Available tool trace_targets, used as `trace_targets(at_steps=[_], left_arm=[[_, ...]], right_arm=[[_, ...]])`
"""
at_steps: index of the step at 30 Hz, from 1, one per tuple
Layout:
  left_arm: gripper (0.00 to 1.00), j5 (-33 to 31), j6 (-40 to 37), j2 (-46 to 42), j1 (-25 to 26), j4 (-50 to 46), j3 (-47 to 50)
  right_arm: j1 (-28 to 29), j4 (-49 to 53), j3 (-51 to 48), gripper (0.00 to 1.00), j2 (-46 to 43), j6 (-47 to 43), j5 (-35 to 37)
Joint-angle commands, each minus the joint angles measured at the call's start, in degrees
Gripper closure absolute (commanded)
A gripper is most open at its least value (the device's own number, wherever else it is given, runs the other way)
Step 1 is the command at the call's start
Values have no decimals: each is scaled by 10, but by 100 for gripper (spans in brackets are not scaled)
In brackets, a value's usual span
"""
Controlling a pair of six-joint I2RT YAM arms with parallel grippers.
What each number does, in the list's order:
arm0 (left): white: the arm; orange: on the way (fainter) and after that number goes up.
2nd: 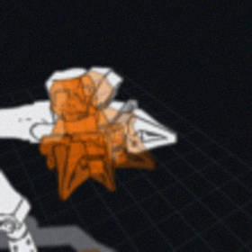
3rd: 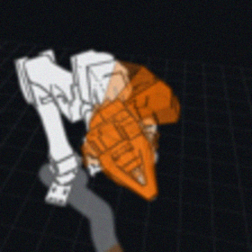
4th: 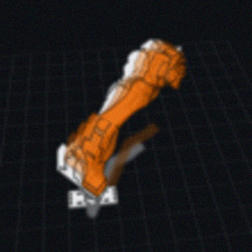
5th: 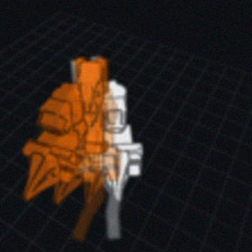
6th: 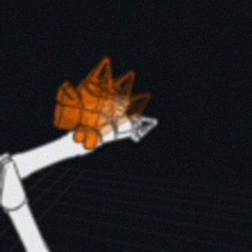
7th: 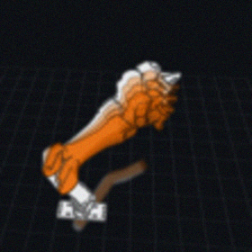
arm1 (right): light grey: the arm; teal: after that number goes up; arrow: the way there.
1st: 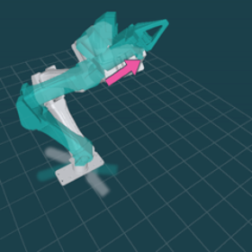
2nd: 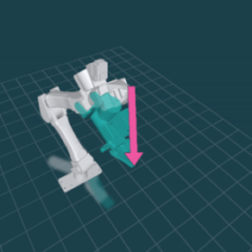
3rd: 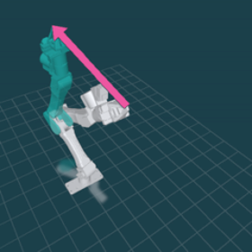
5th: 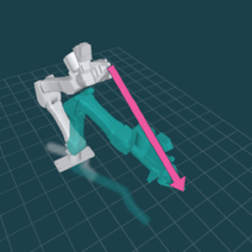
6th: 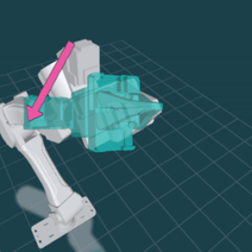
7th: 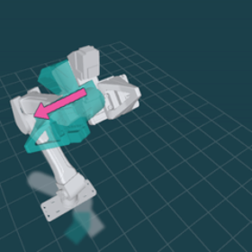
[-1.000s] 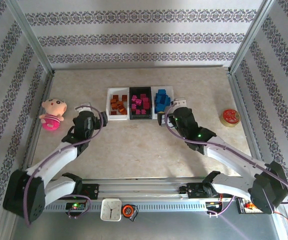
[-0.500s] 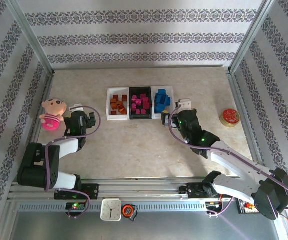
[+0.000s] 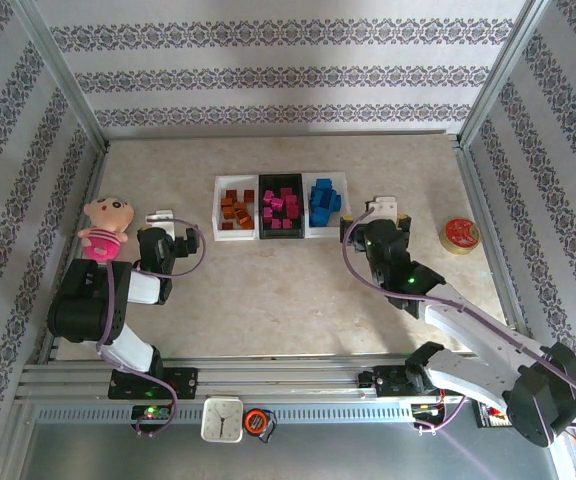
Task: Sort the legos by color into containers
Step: Reset both arms
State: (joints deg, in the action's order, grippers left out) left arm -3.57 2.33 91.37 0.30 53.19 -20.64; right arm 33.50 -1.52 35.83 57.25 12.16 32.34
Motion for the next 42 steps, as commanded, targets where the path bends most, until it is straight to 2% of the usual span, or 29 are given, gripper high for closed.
trace_targets(at_steps=[1, 5, 7, 11, 15, 19, 26, 27, 30, 42], left_arm=[[0, -35, 5, -2, -4, 65, 13], [0, -27, 1, 1, -4, 107, 32], [0, -24, 2, -2, -4, 92, 28], [0, -15, -3, -2, -4, 42, -1], [0, 4, -11, -1, -4, 35, -4], [0, 12, -13, -1, -4, 28, -8], [1, 33, -22, -1, -4, 16, -14], [1, 34, -22, -1, -4, 15, -14], [0, 36, -22, -1, -4, 14, -15], [0, 36, -23, -1, -4, 13, -14]], right_arm=[[-20, -37, -18, 2, -26, -62, 0], [-70, -82, -47, 2, -33, -120, -18], [-102, -124, -72, 2, -30, -135, -11], [-218, -232, -132, 2, 6, -104, -119], [-295, -349, -151, 2, 109, -89, -214], [-305, -410, -143, 2, 193, -102, -246], [-310, -516, -141, 2, 298, -103, -247], [-317, -537, -148, 2, 305, -97, -259], [-319, -512, -143, 2, 296, -97, -261], [-319, -519, -144, 2, 298, -96, -260]])
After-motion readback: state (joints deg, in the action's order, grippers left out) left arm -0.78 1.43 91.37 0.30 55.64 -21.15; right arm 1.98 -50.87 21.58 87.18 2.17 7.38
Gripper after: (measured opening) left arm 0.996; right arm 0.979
